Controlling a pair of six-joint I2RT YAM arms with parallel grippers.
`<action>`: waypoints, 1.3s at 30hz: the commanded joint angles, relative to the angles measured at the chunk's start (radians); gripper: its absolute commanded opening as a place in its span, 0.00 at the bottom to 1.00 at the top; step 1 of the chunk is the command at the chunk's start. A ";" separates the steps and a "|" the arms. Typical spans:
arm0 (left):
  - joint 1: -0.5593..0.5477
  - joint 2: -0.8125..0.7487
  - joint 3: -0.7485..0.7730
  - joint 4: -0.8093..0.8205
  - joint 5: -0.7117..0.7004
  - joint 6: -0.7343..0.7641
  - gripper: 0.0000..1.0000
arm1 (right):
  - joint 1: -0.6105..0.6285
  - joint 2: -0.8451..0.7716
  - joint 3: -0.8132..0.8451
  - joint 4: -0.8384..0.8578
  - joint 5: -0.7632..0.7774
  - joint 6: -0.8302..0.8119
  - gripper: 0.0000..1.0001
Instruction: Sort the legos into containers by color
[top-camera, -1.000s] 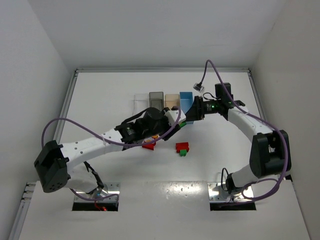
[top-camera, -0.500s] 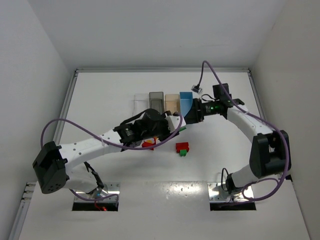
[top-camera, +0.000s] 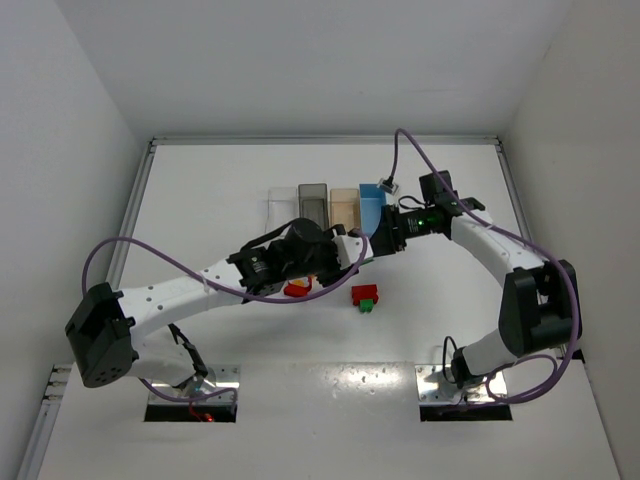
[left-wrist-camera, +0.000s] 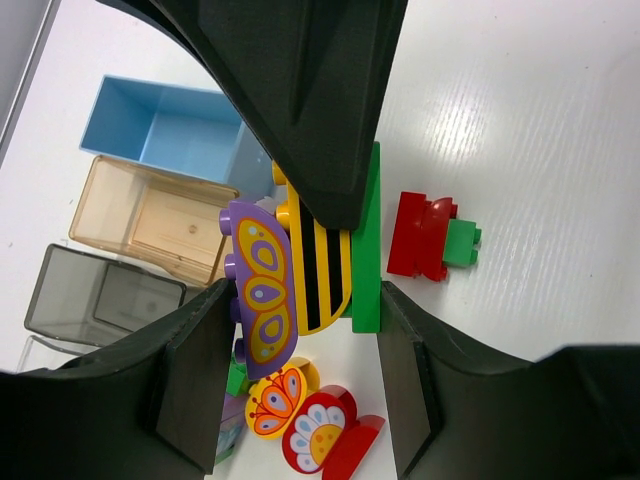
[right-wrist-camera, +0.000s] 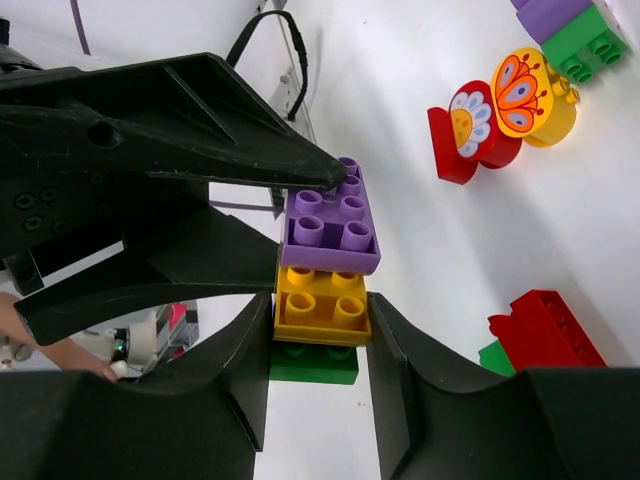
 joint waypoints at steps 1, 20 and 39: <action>-0.008 -0.024 0.017 0.025 0.004 0.008 0.36 | 0.007 -0.024 0.040 0.000 -0.020 -0.046 0.15; -0.027 -0.024 0.008 0.025 0.014 0.008 0.36 | 0.007 -0.006 0.060 0.047 -0.029 0.030 0.39; -0.027 -0.024 -0.003 0.062 -0.055 -0.003 0.36 | 0.007 -0.015 0.060 -0.046 0.005 -0.052 0.49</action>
